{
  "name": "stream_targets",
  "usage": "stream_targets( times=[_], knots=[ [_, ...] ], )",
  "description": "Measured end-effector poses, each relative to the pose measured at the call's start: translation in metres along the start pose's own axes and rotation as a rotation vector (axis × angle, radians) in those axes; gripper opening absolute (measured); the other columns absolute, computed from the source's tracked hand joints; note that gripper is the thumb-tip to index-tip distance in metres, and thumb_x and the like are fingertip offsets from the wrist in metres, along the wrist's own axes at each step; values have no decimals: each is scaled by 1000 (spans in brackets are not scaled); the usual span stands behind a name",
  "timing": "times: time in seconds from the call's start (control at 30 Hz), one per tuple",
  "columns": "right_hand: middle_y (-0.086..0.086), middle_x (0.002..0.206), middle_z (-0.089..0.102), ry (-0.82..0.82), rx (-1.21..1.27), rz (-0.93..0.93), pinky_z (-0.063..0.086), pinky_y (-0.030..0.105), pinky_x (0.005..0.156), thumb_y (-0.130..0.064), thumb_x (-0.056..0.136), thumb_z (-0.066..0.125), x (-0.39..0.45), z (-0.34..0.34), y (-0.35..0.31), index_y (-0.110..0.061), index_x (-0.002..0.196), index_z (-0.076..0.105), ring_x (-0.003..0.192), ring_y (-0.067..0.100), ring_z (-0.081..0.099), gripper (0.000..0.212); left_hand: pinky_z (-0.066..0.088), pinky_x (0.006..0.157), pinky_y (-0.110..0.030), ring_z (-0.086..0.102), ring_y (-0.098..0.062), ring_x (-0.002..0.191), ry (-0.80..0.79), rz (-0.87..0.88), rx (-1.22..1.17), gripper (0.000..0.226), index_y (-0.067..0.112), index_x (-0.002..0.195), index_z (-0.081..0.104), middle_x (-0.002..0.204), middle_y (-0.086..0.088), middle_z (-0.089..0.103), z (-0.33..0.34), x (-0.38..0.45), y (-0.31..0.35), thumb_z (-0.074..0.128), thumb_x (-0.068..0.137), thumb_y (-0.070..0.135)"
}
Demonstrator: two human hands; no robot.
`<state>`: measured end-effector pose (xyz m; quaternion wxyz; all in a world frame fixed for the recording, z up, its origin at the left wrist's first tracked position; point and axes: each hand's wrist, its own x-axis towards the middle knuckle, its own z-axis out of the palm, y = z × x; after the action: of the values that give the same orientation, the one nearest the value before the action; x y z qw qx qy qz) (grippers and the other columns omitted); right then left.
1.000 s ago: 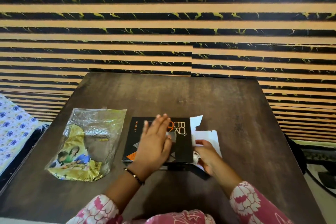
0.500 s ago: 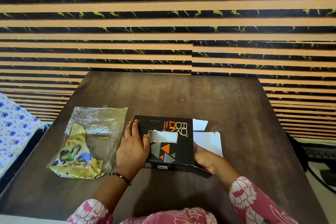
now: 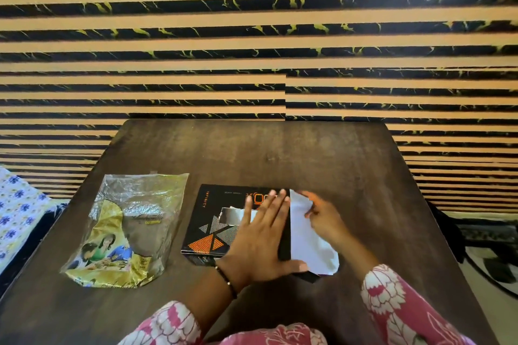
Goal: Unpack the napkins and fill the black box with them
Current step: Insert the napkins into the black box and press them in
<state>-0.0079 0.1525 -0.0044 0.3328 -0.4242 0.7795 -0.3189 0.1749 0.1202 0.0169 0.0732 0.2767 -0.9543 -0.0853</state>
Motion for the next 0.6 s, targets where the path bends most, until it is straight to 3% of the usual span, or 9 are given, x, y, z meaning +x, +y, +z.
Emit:
stream_targets(
  times=[0.07,0.1,0.17,0.2,0.23,0.3,0.4,0.47,0.6],
  knots=[
    [1,121,63,-34,9,12,46,36,97,3,82,46,-6,5,2,-23,123,56,111,21,58,49,-11,110,-55,-9,-19,144,-39,38,21,112,11,146,5,157,-4,1,4,12,2,44,66,80],
    [-1,117,63,-42,19,6,48,28,94,6,82,45,-11,6,3,-21,121,58,104,16,59,49,-12,110,-56,-11,-18,143,-56,45,30,111,11,146,4,158,-4,1,3,18,2,46,66,77],
    [-3,110,63,-85,48,10,48,7,75,8,86,41,-21,9,7,-15,117,60,83,4,58,43,-14,110,-60,-13,-18,143,-89,68,77,108,11,145,4,158,-5,3,1,28,2,46,67,73],
    [-1,112,62,-99,85,25,47,4,66,5,89,40,-24,11,7,-15,117,60,77,3,57,39,-15,109,-61,-14,-19,143,-115,76,103,105,10,145,4,158,-5,3,1,32,2,45,69,70],
    [1,115,62,-100,134,47,47,6,64,1,91,39,-26,12,9,-16,117,59,77,4,56,37,-16,109,-62,-13,-19,143,-140,73,122,101,10,145,6,158,-5,4,3,35,3,42,71,67],
    [5,119,62,-64,239,82,50,17,79,-2,93,40,-31,12,10,-16,117,60,89,10,59,34,-17,109,-60,-11,-19,144,-140,50,121,91,10,145,12,157,-5,6,8,36,4,39,73,60],
    [4,121,59,270,77,61,43,30,98,0,90,43,-37,9,20,-16,115,60,114,21,53,34,-18,109,-54,-7,-18,144,-100,37,80,85,11,144,18,157,-3,11,13,34,3,36,73,53],
    [5,127,54,437,-11,113,39,39,104,-6,91,43,-43,9,27,-17,120,56,120,27,46,33,-20,109,-50,-7,-17,144,-90,33,49,82,12,144,18,157,-2,10,12,33,4,41,76,50],
    [15,120,60,291,399,374,48,47,90,-19,97,35,-46,20,23,-11,117,55,100,29,58,30,-18,110,-49,-8,-16,144,-86,25,38,80,12,145,16,157,0,9,10,32,6,40,78,48]
  ],
)
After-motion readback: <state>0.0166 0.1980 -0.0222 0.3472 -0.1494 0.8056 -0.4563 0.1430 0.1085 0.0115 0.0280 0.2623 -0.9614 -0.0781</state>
